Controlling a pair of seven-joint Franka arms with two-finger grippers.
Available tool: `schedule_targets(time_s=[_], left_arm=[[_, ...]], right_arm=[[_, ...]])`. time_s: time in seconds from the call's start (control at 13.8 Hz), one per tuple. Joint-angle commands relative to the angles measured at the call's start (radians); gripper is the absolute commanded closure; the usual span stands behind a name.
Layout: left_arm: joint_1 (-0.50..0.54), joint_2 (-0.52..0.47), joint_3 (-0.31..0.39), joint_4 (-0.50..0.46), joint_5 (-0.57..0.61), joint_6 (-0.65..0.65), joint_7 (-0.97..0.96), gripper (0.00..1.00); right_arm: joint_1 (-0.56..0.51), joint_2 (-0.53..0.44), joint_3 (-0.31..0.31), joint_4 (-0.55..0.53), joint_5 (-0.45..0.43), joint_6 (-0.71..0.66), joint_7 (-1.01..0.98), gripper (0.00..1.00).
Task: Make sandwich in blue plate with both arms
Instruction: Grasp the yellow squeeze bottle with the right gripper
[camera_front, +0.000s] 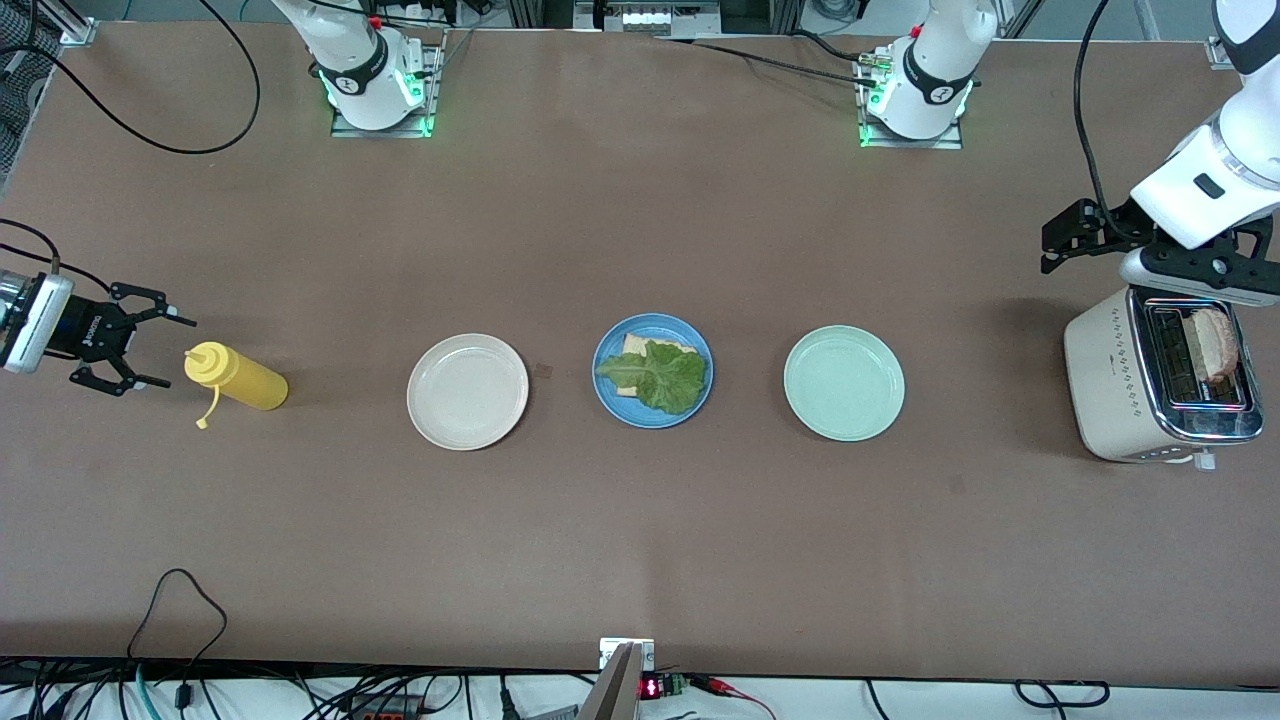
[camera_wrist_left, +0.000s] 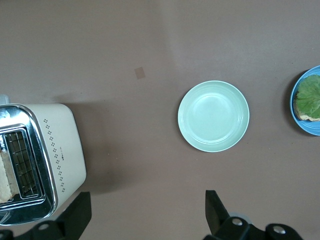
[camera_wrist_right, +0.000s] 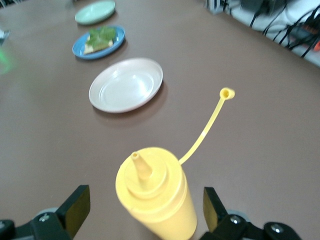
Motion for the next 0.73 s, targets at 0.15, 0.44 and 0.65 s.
schedule_targets(time_s=[0.15, 0.44, 0.65], left_arm=[[-0.004, 0.013, 0.003, 0.032, -0.023, -0.024, 0.012, 0.00], [-0.004, 0.015, 0.003, 0.032, -0.023, -0.024, 0.012, 0.00], [-0.004, 0.015, 0.003, 0.032, -0.023, -0.024, 0.013, 0.00]], right_arm=[[-0.058, 0.063, 0.018, -0.035, 0.117, -0.015, -0.206, 0.00], [-0.070, 0.117, 0.018, -0.034, 0.223, -0.015, -0.257, 0.00], [-0.073, 0.176, 0.019, -0.034, 0.291, -0.016, -0.332, 0.00]])
